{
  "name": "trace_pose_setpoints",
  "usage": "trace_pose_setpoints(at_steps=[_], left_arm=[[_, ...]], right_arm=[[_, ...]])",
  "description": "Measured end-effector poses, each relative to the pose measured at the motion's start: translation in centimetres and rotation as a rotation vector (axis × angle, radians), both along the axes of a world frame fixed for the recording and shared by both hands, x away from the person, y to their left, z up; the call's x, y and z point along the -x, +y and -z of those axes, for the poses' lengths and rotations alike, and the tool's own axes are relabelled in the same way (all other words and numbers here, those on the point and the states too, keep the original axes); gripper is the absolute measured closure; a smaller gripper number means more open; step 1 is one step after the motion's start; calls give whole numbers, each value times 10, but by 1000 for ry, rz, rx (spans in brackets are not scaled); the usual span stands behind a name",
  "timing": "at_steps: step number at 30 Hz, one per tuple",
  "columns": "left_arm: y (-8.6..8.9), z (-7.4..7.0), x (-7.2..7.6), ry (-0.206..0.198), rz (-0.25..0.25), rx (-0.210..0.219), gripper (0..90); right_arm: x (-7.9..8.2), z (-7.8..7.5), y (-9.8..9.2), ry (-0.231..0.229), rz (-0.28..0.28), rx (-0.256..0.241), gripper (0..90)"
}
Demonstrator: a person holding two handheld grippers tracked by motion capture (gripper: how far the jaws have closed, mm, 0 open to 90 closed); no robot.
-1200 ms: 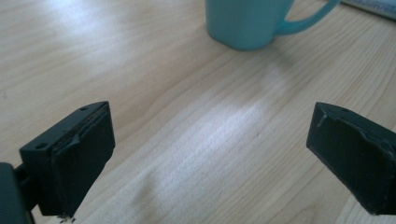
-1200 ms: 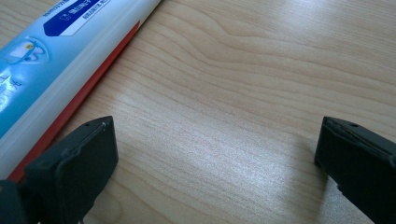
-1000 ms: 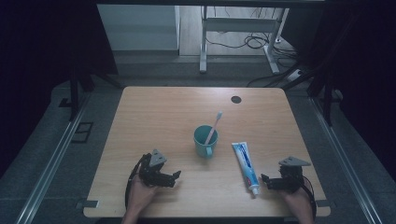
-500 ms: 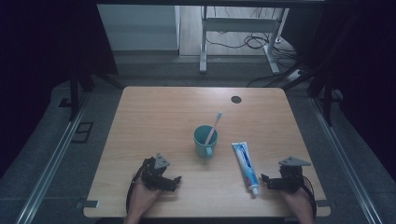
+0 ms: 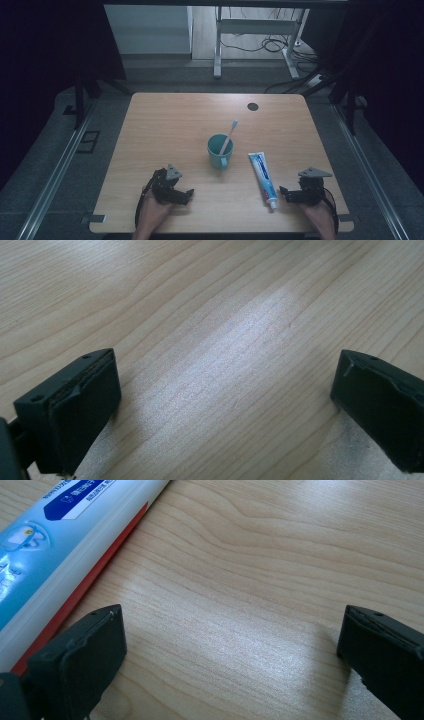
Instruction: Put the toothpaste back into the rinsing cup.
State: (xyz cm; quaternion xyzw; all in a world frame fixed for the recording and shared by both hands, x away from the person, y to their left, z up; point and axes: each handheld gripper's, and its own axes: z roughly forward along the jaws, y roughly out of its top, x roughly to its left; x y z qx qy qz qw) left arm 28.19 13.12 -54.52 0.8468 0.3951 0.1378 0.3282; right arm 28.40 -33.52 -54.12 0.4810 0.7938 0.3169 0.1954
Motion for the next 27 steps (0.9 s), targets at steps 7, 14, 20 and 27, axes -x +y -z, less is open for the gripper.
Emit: trace_pose_setpoints(at_steps=[7,14,20,27], left_arm=[[0,0,0,0,-1,0,0],[0,0,0,-1,0,-1,0],[0,0,0,0,-2,0,1],[0,0,0,-1,-3,-1,2]], right_arm=[[0,-4,-1,17,11,16,8],[3,-15,1,30,-11,-25,130],[5,-23,-1,35,-36,-100,264],[8,-32,3,48,-125,-158,530]])
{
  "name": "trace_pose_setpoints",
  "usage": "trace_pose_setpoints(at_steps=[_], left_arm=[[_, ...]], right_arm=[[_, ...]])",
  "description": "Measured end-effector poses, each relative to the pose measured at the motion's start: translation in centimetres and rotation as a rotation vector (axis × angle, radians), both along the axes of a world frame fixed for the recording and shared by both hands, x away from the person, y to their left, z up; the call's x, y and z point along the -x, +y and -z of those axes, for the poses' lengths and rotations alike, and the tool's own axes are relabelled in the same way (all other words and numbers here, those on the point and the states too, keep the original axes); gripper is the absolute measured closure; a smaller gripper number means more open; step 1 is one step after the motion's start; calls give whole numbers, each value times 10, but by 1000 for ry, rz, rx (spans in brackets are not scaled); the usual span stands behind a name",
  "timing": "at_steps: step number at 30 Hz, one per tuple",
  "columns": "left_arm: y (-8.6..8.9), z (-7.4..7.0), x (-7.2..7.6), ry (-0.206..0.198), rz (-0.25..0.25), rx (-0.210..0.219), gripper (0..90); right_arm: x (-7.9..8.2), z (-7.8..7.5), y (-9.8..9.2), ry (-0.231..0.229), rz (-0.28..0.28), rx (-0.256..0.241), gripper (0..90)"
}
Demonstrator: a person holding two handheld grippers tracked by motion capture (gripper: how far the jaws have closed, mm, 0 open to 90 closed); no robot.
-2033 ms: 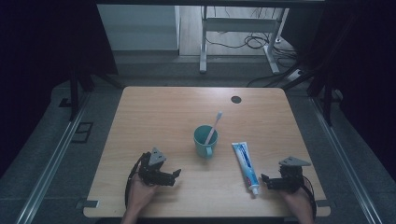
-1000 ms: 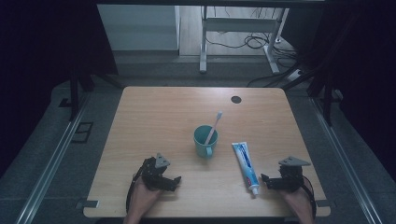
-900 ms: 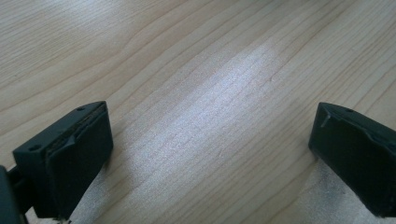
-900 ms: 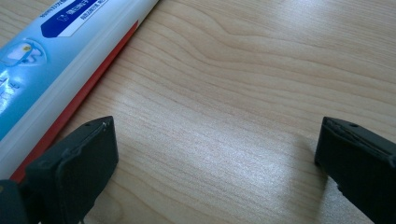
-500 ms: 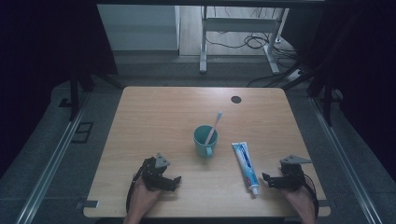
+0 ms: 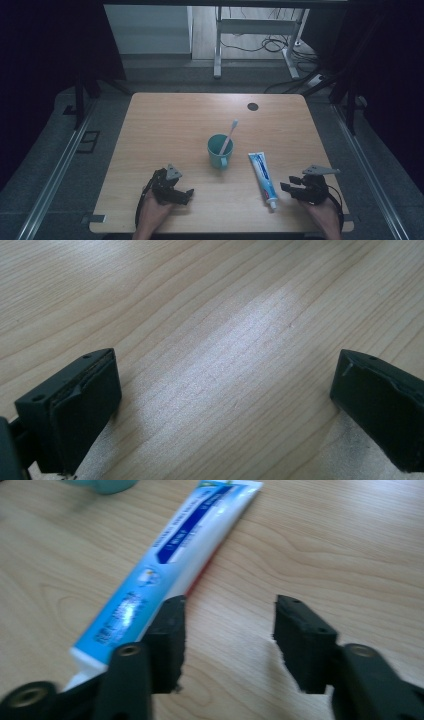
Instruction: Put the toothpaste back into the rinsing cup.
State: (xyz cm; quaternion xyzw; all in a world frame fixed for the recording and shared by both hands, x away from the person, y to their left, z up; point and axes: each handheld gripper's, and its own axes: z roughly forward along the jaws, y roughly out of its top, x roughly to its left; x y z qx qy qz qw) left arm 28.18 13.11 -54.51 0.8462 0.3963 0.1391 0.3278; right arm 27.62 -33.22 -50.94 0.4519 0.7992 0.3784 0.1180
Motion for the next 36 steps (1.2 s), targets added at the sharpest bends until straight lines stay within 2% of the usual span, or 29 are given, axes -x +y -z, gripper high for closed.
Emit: trace_pose_setpoints(at_steps=[5,10,13,19,25,34,36], left_arm=[[0,0,0,0,-1,1,2],[0,0,0,0,-1,1,2],[0,0,0,0,-2,1,2],[0,0,0,1,-3,0,2],[0,0,0,1,-5,0,2],[-1,0,0,1,-7,0,3],[-1,0,0,1,-8,0,3]], right_arm=[[1,-6,12,-10,-51,31,695],[1,-12,24,5,-88,27,841],[1,-16,30,6,-108,16,886],[0,-21,48,26,-167,22,894],[-1,-17,67,46,-217,30,893],[-2,-5,75,87,-222,50,881],[-2,-4,74,95,-221,39,881]])
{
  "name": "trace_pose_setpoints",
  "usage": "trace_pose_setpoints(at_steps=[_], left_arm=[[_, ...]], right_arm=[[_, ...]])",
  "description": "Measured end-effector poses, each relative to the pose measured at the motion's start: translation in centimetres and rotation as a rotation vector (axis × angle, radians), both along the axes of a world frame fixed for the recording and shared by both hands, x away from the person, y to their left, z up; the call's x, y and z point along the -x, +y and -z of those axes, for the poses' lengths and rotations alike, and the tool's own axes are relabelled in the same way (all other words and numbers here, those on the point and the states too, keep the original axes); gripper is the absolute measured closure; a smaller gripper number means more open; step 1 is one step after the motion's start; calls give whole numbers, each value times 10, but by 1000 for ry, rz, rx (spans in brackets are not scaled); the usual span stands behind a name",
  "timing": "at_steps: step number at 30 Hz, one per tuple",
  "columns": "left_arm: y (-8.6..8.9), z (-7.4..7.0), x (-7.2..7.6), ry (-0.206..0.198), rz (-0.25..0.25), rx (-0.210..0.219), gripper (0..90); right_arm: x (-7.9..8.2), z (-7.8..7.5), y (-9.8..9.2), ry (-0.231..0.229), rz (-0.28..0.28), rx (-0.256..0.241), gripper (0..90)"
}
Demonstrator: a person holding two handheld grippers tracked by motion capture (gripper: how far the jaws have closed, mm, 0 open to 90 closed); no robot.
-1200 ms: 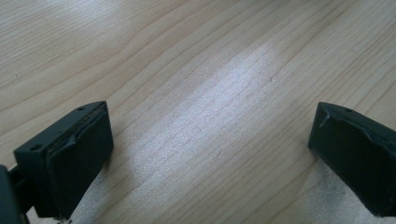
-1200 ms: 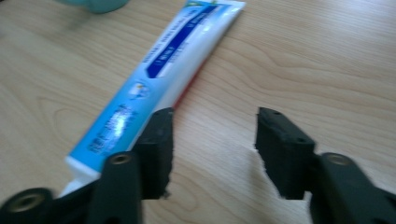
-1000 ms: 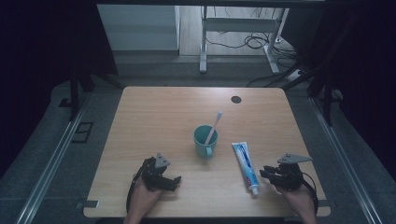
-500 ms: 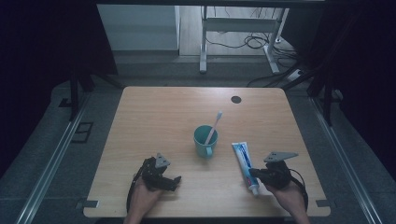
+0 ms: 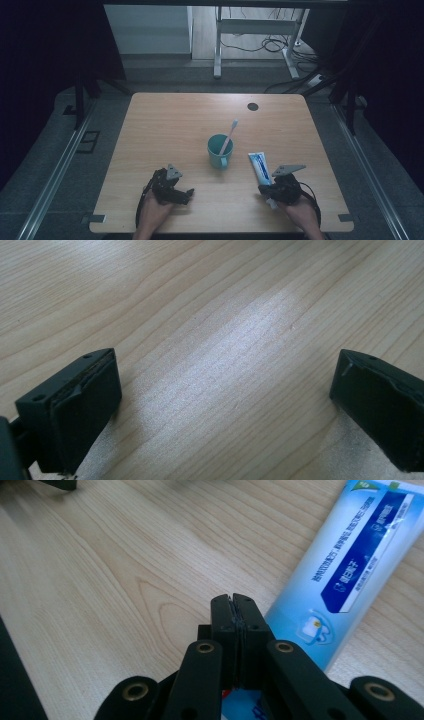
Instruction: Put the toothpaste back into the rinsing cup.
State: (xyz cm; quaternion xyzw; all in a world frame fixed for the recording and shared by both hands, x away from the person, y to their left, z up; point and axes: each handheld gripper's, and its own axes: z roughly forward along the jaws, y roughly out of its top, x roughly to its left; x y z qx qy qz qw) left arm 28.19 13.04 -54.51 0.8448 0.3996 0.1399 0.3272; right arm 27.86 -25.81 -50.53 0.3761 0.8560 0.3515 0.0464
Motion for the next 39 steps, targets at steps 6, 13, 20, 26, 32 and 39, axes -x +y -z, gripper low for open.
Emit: trace_pose_setpoints(at_steps=[6,13,20,26,32,39], left_arm=[[0,0,0,0,0,0,3],[0,0,0,0,0,-1,3],[0,0,0,0,0,-1,3],[0,0,0,0,0,-1,3],[0,0,0,0,1,-1,3],[0,0,0,0,1,-3,3]], right_arm=[[0,0,-2,6,0,-4,882],[-2,1,-8,3,16,9,878],[-4,3,-16,4,42,24,864],[-5,4,-23,-1,63,42,855],[-5,1,-22,-7,52,26,831],[-5,-11,-27,-33,26,-36,725]])
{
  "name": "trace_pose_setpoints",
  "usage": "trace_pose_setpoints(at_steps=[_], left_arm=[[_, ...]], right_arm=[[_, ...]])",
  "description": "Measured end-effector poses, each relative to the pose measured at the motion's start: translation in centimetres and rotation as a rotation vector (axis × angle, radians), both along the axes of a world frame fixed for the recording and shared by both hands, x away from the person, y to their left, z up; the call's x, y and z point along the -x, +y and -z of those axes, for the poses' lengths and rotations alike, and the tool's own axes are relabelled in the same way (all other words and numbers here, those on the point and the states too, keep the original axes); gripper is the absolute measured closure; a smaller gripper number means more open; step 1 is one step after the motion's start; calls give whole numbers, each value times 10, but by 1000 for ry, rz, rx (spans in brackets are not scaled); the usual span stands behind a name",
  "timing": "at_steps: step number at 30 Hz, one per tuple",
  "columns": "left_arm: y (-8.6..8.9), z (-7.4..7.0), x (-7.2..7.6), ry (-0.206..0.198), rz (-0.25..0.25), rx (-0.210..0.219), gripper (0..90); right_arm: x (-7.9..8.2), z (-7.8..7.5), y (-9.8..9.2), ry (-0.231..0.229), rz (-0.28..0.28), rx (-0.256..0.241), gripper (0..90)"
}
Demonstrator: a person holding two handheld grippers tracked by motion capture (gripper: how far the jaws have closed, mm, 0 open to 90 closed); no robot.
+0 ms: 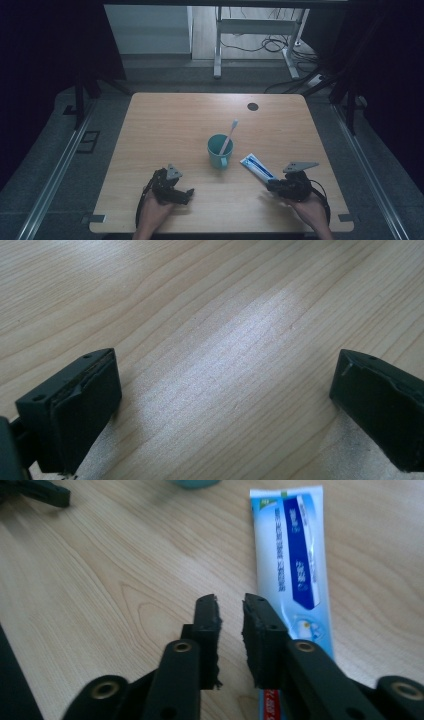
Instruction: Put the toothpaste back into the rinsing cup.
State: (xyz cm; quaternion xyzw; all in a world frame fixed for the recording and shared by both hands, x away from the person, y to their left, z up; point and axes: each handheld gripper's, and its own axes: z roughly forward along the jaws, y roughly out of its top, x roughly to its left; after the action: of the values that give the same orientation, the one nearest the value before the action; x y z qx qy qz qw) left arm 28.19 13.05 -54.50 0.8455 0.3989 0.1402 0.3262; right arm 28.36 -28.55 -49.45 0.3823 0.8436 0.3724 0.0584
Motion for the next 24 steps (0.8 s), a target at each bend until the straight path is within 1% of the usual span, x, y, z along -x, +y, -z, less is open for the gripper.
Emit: trace_pose_setpoints(at_steps=[1,3,4,5,8,10,13,17,20,24], left_arm=[[0,0,0,0,1,0,3],[0,0,0,0,2,0,4],[0,0,0,-1,3,0,5],[0,0,0,-1,2,0,4],[0,0,0,0,3,0,5],[0,0,0,0,1,1,4],[0,0,0,0,-1,3,5],[0,0,0,1,-1,4,5],[0,0,0,1,-2,4,5],[0,0,0,1,-3,5,5]], right_arm=[[0,-2,-1,-7,-3,-1,709],[-1,-5,-2,1,12,-2,668],[-2,-5,-3,-2,12,3,648],[-2,-6,-3,-11,16,13,622],[-4,-8,-3,-11,31,39,529],[-7,-8,-2,2,38,65,492],[-12,-9,-3,16,48,85,439],[-18,-9,-2,38,53,125,394],[-22,-8,-2,58,52,151,379],[-29,-7,0,84,45,200,351]])
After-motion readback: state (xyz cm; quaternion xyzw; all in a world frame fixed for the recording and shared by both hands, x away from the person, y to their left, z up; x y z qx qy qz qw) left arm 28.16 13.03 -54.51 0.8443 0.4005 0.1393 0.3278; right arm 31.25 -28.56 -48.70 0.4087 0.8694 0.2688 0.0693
